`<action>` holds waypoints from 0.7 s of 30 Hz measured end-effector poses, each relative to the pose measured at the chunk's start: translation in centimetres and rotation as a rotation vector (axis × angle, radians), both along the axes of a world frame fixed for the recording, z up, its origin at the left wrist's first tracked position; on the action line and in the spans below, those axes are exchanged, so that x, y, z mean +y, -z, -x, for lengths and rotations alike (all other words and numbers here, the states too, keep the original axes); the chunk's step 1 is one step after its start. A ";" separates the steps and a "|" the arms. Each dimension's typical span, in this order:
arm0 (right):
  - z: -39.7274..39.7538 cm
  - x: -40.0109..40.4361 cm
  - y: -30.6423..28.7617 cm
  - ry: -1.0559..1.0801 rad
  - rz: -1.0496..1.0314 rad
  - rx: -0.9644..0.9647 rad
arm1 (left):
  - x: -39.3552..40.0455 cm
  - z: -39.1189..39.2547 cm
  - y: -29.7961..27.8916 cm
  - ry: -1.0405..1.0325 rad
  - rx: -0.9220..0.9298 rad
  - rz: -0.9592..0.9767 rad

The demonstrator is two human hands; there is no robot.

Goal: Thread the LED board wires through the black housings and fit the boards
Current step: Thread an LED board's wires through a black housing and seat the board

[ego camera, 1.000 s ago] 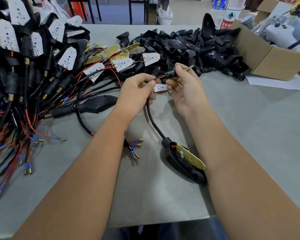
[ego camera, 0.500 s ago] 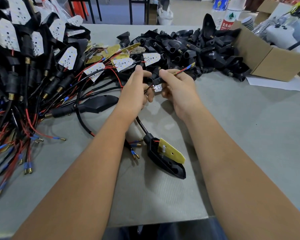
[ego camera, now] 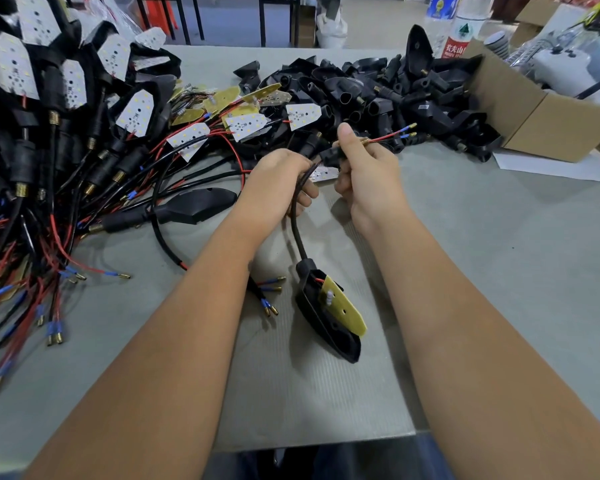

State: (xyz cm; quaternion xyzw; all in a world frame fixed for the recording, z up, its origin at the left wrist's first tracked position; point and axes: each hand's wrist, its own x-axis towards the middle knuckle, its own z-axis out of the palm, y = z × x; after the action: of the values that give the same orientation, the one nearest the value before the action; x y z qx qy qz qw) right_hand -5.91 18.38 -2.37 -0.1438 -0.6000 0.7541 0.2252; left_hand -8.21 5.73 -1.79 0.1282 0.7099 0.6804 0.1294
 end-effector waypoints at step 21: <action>-0.2 -0.1 -0.3 -0.005 -0.093 -0.031 | -0.2 0.6 0.7 -0.042 0.168 0.106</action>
State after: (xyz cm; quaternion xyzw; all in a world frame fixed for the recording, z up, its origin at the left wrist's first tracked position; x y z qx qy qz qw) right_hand -5.68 18.32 -2.05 -0.1432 -0.6384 0.7235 0.2203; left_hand -8.83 5.52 -2.46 0.1630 0.7557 0.6313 0.0618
